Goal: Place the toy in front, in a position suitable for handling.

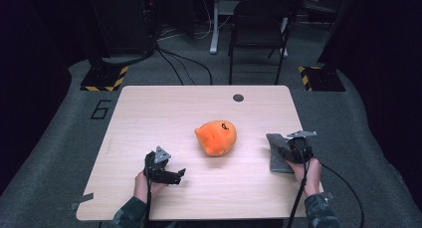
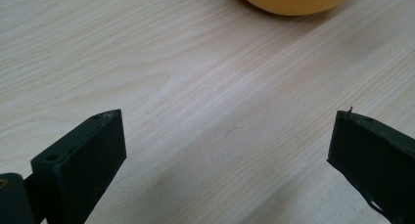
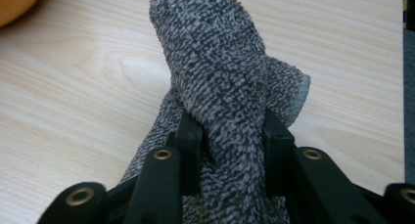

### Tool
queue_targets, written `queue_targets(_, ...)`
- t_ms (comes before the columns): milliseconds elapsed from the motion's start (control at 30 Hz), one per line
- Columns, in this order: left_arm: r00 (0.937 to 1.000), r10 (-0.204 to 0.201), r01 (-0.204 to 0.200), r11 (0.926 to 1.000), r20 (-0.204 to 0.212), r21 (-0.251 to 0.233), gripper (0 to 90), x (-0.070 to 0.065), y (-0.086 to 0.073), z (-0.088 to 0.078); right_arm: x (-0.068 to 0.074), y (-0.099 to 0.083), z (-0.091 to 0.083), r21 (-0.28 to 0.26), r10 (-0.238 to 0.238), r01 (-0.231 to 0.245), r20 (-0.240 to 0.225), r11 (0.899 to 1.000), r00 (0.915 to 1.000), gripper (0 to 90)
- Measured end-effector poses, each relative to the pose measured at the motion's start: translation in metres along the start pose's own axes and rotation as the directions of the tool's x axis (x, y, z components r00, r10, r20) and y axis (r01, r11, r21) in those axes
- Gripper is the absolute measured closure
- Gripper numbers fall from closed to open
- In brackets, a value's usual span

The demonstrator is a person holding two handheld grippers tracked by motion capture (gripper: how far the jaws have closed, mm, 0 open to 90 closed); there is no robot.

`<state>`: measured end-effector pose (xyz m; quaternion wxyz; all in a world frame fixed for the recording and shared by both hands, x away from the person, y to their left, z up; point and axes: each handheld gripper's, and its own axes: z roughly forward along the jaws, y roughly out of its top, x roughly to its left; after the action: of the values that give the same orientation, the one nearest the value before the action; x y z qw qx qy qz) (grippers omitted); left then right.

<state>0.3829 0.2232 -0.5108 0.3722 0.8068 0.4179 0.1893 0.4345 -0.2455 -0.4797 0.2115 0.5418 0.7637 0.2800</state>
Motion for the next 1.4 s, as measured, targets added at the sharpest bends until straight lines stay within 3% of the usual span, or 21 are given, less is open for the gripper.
queue_targets(367, 1.0000, 0.000, 0.000, 1.0000, 0.000, 0.003, 0.5, 0.000, 0.000, 0.000, -0.011, -0.003, 0.016, 0.016, 0.010, -0.011, 0.076, 1.000, 0.9970, 57.8)
queue_targets(533, 1.0000, -0.003, 0.003, 1.0000, 0.000, 0.000, 0.0, -0.001, 0.002, -0.001, -0.016, -0.004, 0.018, 0.027, 0.025, -0.028, 0.092, 0.999, 0.9955, 24.2)
queue_targets(633, 1.0000, -0.003, 0.003, 1.0000, 0.000, -0.003, 0.0, -0.002, 0.004, -0.002, -0.017, -0.002, 0.012, 0.001, 0.028, -0.029, 0.083, 1.000, 0.9961, 13.6)
queue_targets(800, 1.0000, -0.008, 0.008, 0.9999, 0.003, -0.012, 0.0, -0.001, 0.006, -0.004, -0.011, 0.001, -0.003, -0.018, 0.026, -0.025, 0.035, 1.000, 0.9990, 5.5)
queue_targets(1067, 0.9993, -0.028, 0.029, 0.9989, 0.027, -0.038, 0.0, -0.004, 0.020, -0.005, 0.006, -0.002, -0.027, -0.056, -0.007, 0.005, -0.038, 0.998, 0.9992, 4.5)
queue_targets(1167, 0.9992, -0.018, 0.020, 0.9983, 0.036, -0.055, 0.0, -0.007, 0.030, -0.004, 0.014, -0.005, -0.034, -0.062, -0.028, 0.023, -0.068, 0.998, 0.9973, 4.1)
queue_targets(1233, 0.9994, -0.004, 0.006, 0.9986, 0.034, -0.053, 0.0, -0.008, 0.034, -0.003, 0.020, -0.008, -0.036, -0.051, -0.043, 0.039, -0.074, 0.998, 0.9963, 4.0)
queue_targets(1400, 0.9981, -0.024, 0.028, 0.9970, 0.057, -0.072, 0.0, -0.005, 0.048, 0.004, 0.026, -0.020, -0.041, -0.039, -0.063, 0.059, -0.090, 0.997, 0.9940, 4.2)
